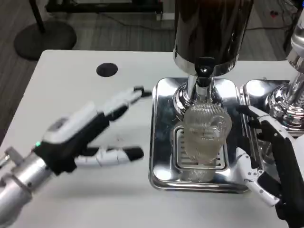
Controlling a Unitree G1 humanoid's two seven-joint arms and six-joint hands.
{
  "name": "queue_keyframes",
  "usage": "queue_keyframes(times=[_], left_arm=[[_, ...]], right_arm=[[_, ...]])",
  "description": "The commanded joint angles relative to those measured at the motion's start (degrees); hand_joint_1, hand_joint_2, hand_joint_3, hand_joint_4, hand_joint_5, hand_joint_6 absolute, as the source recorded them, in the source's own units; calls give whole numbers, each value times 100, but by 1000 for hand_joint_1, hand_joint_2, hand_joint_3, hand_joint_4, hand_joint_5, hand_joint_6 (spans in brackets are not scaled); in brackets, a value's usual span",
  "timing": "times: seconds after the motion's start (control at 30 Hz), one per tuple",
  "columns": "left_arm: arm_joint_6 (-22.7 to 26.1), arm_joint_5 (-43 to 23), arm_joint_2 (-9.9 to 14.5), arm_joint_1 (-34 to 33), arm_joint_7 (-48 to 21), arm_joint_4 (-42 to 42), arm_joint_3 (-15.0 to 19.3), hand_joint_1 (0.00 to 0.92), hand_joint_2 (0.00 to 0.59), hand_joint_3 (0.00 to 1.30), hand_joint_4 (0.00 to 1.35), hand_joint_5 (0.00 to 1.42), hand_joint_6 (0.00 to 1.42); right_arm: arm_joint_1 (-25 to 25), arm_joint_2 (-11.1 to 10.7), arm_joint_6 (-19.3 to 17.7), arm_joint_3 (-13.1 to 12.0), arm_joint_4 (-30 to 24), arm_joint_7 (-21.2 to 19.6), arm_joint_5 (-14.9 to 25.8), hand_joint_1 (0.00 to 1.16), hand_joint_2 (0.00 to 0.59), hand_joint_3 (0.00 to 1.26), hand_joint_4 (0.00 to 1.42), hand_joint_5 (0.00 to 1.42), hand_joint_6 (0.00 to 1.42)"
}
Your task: Grasp the cup under the faucet to collect the drink, then remove the cup.
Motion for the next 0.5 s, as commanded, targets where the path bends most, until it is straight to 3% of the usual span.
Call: queue_keyframes(times=[0.03,0.23,0.5], left_arm=[[135,-972,-200,-609,-821,277,74,0,122,99,0,52,195],[603,-1868,-634,-1509,-2167,643,61,0,117,126,35,81,238],[901,-2053,-1051,-1942,-3032,732,55,0,115,148,104,139,304]], right_arm=[[52,3,-35,49,130,-19,28,505,520,250,206,272,359],[137,37,-39,175,212,-88,-38,505,520,250,206,272,359],[272,54,-26,266,279,-139,-76,505,520,250,206,272,359]])
